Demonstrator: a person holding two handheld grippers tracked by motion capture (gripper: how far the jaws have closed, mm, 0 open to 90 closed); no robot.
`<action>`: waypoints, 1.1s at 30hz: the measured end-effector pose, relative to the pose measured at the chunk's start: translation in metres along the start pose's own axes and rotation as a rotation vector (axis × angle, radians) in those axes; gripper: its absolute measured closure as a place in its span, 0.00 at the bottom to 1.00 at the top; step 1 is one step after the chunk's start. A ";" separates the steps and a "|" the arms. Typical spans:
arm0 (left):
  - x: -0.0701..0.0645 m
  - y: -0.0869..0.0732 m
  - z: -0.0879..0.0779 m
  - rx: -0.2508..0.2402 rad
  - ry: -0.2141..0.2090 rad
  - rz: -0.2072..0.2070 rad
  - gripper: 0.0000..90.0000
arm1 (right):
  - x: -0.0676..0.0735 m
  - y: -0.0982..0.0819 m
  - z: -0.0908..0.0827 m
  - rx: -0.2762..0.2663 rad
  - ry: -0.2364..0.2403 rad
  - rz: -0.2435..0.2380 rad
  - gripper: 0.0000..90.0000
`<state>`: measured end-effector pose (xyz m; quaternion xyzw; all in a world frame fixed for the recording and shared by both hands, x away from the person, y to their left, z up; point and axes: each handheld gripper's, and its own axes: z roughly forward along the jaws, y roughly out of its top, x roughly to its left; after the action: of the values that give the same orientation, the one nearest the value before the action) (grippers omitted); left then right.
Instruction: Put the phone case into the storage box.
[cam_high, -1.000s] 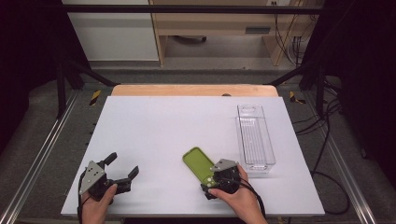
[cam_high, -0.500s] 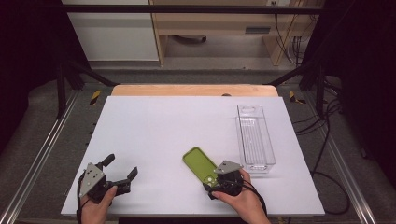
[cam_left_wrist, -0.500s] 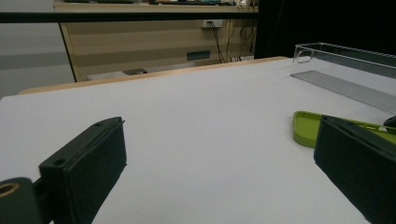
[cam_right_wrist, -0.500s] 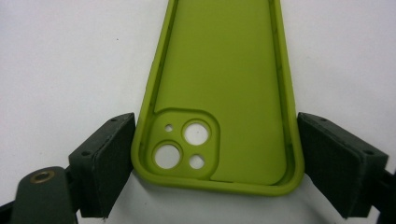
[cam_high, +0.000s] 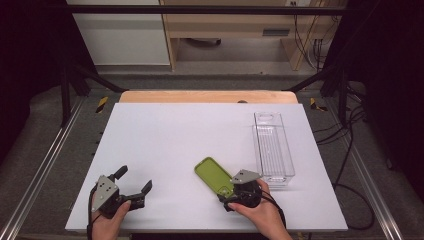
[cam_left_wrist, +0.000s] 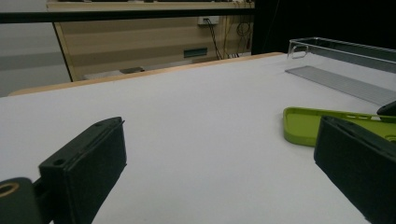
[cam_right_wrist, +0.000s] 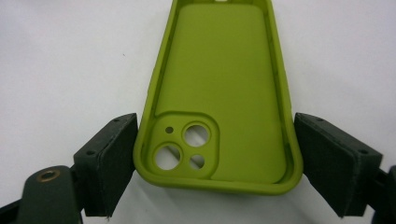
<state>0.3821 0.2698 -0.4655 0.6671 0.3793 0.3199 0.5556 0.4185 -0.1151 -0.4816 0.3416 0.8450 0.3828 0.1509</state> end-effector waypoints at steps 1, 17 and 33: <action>-0.001 0.000 0.000 0.003 0.000 0.004 0.02 | 0.001 0.002 -0.002 -0.010 -0.003 -0.003 0.19; -0.017 -0.001 0.007 0.058 -0.059 0.086 0.03 | 0.001 0.014 -0.011 -0.037 -0.004 -0.004 0.20; -0.029 0.002 0.013 0.079 -0.092 0.179 0.03 | -0.011 0.051 -0.008 0.029 0.019 -0.023 0.20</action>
<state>0.3788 0.2377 -0.4662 0.7337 0.3047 0.3221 0.5148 0.4457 -0.1024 -0.4384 0.3303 0.8558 0.3719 0.1421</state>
